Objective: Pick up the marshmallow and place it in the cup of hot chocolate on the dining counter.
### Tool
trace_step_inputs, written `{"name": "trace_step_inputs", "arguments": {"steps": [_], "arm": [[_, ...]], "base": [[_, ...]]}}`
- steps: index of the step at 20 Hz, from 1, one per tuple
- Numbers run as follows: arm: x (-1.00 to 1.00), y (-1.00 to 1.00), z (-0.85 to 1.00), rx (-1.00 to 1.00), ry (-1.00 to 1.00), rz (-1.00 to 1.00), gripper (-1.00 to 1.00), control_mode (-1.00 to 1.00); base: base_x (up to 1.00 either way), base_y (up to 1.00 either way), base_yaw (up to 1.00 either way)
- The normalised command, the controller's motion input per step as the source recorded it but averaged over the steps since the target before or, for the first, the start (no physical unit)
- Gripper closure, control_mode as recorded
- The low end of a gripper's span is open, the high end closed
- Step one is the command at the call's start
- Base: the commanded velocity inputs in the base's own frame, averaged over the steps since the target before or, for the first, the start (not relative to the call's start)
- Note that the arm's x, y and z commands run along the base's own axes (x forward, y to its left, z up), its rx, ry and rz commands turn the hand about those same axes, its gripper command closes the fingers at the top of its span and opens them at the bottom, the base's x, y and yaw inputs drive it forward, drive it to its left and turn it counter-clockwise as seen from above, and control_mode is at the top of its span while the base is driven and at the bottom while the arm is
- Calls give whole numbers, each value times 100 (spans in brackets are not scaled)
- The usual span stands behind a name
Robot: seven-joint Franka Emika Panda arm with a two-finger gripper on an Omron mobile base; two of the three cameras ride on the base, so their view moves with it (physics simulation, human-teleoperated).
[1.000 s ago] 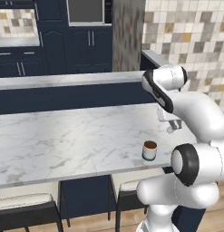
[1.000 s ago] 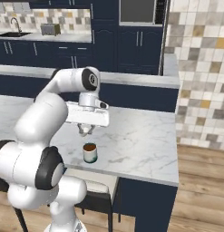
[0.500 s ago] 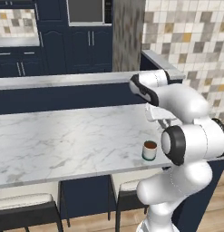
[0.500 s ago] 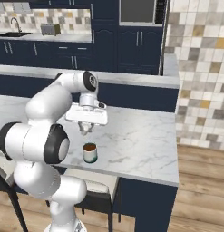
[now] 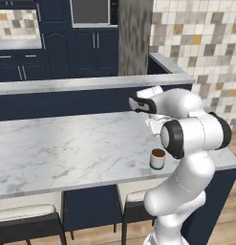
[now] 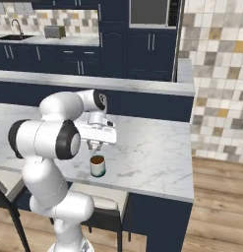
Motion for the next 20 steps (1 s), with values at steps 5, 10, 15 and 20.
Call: {"name": "trace_step_inputs", "arguments": {"steps": [5,10,15,20], "arm": [[17,1,-24,-3,2,1,100,-100],[18,0,-28,-3,1,2,100,-100],[30,0,-29,-2,1,1,100,-100],[46,0,-24,-1,0,1,100,-100]], "base": [[0,0,0],[0,0,0],[0,0,0],[0,0,0]]}}
